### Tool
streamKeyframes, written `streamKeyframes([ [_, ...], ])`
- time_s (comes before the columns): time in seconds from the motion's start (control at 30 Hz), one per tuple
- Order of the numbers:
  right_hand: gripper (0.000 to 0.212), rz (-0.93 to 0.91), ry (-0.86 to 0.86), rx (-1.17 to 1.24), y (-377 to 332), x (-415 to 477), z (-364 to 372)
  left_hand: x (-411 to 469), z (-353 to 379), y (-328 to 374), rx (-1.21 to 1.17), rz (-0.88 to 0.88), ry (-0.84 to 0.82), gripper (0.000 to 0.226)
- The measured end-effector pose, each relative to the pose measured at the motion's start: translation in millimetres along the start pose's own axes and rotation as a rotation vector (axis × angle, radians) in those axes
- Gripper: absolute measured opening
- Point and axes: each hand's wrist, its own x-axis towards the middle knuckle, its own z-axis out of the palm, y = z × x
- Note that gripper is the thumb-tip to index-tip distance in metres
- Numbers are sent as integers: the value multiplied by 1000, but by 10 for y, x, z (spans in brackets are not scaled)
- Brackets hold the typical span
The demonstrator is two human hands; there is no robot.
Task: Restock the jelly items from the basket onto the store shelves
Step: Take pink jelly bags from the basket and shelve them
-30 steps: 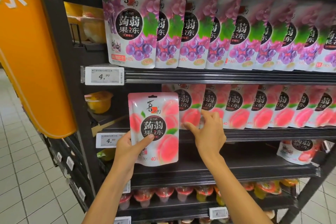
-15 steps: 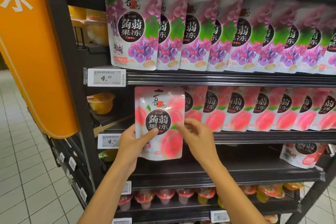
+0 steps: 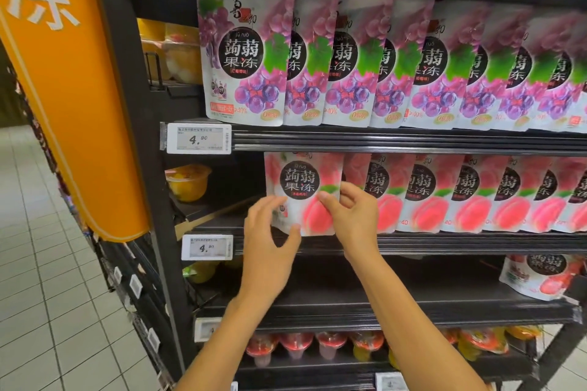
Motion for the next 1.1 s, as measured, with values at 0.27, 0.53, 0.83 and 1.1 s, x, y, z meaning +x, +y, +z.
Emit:
streamKeyframes([
  [0.27, 5, -62, -80, -102, 102, -59, -1, -61, 194, -48, 113, -18, -46, 53],
  [0.53, 20, -27, 13, -470, 253, -135, -145, -1, 289, -69, 138, -55, -63, 57],
  [0.83, 20, -26, 157, -607, 300, -149, 0, -43, 375, -93, 233, -56, -41, 65],
  [1.1, 17, -37, 189, -461, 398, -200, -169, -50, 354, -69, 406, 2, 36, 54],
])
